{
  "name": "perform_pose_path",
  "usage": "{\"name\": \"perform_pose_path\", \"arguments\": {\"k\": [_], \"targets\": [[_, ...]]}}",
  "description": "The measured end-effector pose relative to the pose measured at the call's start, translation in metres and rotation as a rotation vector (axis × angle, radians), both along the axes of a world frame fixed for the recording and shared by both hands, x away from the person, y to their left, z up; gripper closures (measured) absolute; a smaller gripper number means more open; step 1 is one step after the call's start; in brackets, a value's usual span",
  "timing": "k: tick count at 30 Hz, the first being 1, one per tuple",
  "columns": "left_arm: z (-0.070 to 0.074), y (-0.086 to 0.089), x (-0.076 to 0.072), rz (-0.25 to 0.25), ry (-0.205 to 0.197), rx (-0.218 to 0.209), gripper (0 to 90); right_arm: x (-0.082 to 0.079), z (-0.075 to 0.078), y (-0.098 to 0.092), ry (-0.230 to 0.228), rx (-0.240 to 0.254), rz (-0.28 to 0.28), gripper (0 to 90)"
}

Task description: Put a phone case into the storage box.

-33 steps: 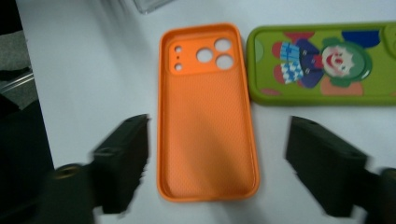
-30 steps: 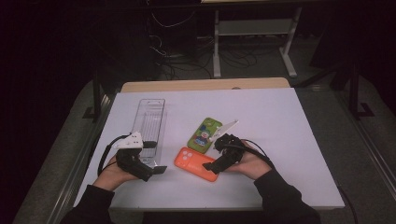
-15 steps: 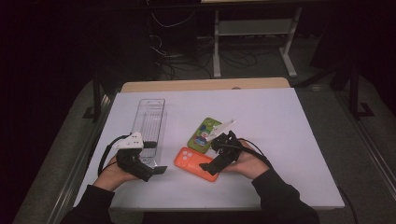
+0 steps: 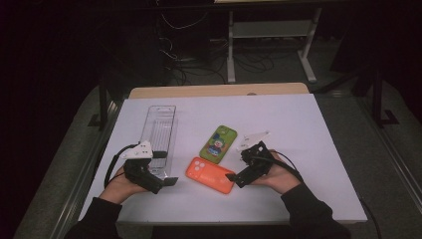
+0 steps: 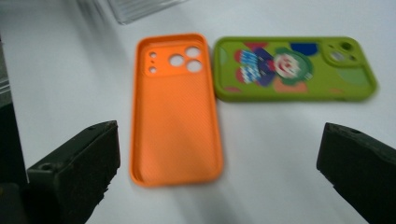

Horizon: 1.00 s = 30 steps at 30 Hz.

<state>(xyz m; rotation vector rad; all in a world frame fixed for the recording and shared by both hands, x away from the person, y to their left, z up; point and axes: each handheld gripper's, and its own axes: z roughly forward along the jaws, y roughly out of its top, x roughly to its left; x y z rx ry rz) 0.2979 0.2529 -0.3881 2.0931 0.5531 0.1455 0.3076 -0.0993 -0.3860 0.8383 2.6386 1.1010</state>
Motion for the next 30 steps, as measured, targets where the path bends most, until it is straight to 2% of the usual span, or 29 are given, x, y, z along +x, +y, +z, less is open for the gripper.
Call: {"name": "perform_pose_path", "arguments": {"k": [4,11,19,23,30], "targets": [[0.000,0.000,0.000,0.001,0.002,0.003,0.0,-0.006,-0.005,-0.023,-0.024,0.019,-0.039,0.0],[0.000,0.000,0.000,0.000,-0.005,0.003,0.0,-0.014,-0.017,-0.059,-0.022,0.056,-0.093,0.0],[0.000,0.000,0.000,0.000,-0.008,0.005,0.0,-0.019,-0.029,-0.086,-0.021,0.075,-0.141,0.0],[0.000,0.000,0.001,-0.001,-0.007,0.008,0.0,-0.017,-0.025,-0.086,-0.031,0.095,-0.139,0.0],[0.000,0.000,0.000,0.000,-0.001,0.006,0.0,-0.008,-0.012,-0.065,-0.021,0.123,-0.087,0.0]]}}
